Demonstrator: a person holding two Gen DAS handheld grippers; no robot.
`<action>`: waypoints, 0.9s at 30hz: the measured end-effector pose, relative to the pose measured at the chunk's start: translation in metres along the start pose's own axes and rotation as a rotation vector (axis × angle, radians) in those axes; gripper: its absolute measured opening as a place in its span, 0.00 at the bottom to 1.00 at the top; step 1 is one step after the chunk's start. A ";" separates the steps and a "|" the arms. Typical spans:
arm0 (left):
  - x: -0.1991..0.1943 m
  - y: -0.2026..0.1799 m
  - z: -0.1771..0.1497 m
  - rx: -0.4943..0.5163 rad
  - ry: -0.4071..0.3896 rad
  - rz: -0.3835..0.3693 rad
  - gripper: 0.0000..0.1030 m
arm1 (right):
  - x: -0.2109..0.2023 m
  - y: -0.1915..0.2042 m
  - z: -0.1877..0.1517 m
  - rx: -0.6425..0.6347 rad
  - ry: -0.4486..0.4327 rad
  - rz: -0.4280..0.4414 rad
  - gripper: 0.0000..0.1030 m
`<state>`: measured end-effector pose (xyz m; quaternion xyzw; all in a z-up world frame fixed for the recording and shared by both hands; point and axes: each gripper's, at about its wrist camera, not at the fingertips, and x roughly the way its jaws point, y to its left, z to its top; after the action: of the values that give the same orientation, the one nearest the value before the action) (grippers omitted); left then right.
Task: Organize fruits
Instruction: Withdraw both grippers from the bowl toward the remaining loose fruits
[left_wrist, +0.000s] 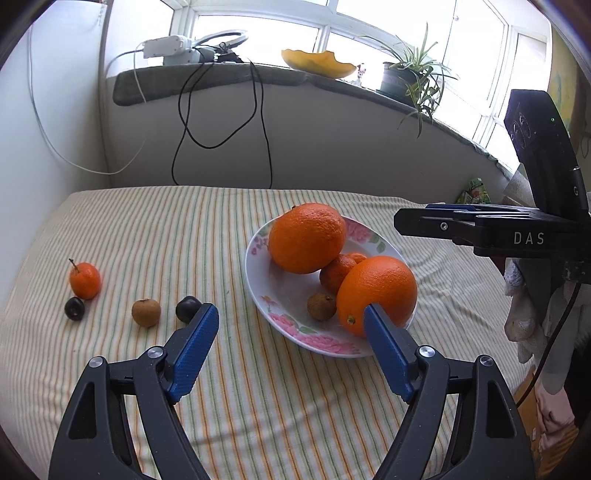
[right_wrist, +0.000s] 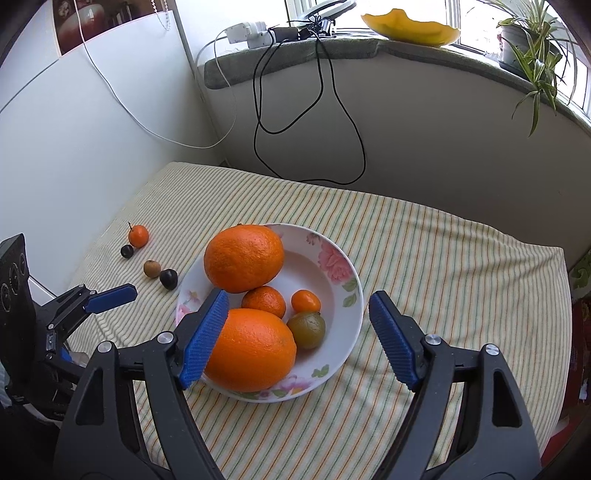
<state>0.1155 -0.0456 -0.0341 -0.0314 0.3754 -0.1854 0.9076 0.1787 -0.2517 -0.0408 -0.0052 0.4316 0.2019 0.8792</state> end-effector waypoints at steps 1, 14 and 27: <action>-0.001 0.002 0.000 -0.001 -0.002 0.003 0.79 | 0.000 0.002 0.001 -0.003 -0.002 0.002 0.79; -0.013 0.033 -0.002 -0.035 -0.023 0.030 0.79 | 0.006 0.044 0.013 -0.056 -0.012 0.039 0.79; -0.026 0.078 -0.009 -0.088 -0.038 0.071 0.79 | 0.021 0.086 0.029 -0.090 -0.007 0.092 0.79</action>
<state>0.1166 0.0369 -0.0384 -0.0613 0.3668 -0.1358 0.9183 0.1813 -0.1602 -0.0239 -0.0239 0.4188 0.2614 0.8693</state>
